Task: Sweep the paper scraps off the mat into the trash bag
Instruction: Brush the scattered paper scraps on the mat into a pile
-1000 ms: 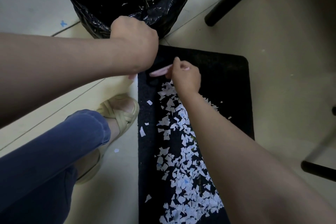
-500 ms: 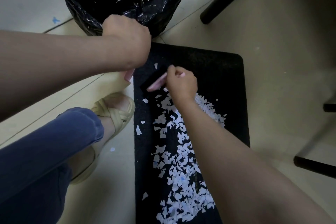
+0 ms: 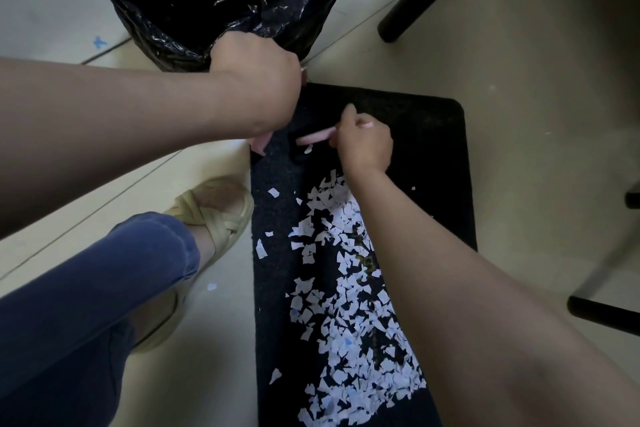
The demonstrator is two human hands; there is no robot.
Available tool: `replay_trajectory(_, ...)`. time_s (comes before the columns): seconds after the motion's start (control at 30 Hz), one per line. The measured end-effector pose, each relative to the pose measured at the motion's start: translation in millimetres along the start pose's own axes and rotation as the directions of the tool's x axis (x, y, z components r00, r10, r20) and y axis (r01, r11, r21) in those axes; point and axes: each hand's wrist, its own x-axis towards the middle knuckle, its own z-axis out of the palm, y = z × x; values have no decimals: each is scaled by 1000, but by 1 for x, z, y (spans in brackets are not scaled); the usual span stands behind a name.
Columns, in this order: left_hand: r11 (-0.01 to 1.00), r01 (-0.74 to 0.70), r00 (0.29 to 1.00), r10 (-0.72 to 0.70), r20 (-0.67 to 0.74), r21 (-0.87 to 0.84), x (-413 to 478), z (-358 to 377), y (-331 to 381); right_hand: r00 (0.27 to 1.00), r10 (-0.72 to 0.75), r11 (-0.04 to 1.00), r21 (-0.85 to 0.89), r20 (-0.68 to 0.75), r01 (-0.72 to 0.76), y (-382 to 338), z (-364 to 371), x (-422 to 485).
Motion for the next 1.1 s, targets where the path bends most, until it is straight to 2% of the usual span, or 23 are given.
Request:
replay_trajectory(0.1,1000,28,999,-28,42,-8,7,1,3,982,2,996,-87,-188,-18,14,-12,-6)
replay_trajectory(0.2,1000,5,999,-6,36,15,4,0,7,960,34,995,97,-276,-7,12,-19,-1)
replay_trajectory(0.23,1000,-1,1000,0,23,25,4,0,9,965,35,990,143,-259,2,8,-19,2)
replay_trajectory(0.33,998,-37,998,39,-49,49,1,0,15,996,43,971,238,-74,-24,-1,-12,12)
replay_trajectory(0.4,996,-62,996,67,-66,66,-2,0,21,997,74,983,168,-10,-72,4,-10,15)
replay_trajectory(0.43,995,-72,995,77,-63,74,-2,0,24,995,95,991,95,-31,-91,9,-11,14)
replay_trajectory(0.5,994,-86,994,91,-66,72,0,-1,31,977,123,992,-15,-173,-127,18,-22,8)
replay_trajectory(0.6,992,-111,991,115,-69,61,1,-4,40,938,125,992,11,-324,-128,29,-34,5)
replay_trajectory(0.67,991,-127,990,129,-54,50,1,-2,45,947,127,987,132,-295,-91,28,-35,13)
replay_trajectory(0.77,990,-132,990,134,-52,45,-3,6,47,982,145,951,293,-123,-104,23,-27,30)
replay_trajectory(0.87,988,-152,987,153,-52,29,-4,4,47,984,163,970,193,-65,-148,36,-23,31)
replay_trajectory(0.97,986,-164,985,164,-48,0,-2,-1,49,949,193,981,83,-251,-178,49,-36,21)
replay_trajectory(1.03,987,-158,987,158,-36,-18,-2,-3,52,908,243,969,136,-342,-208,46,-45,21)
replay_trajectory(1.1,988,-151,988,151,-33,-11,-3,-4,53,898,245,958,231,-365,-168,39,-47,29)
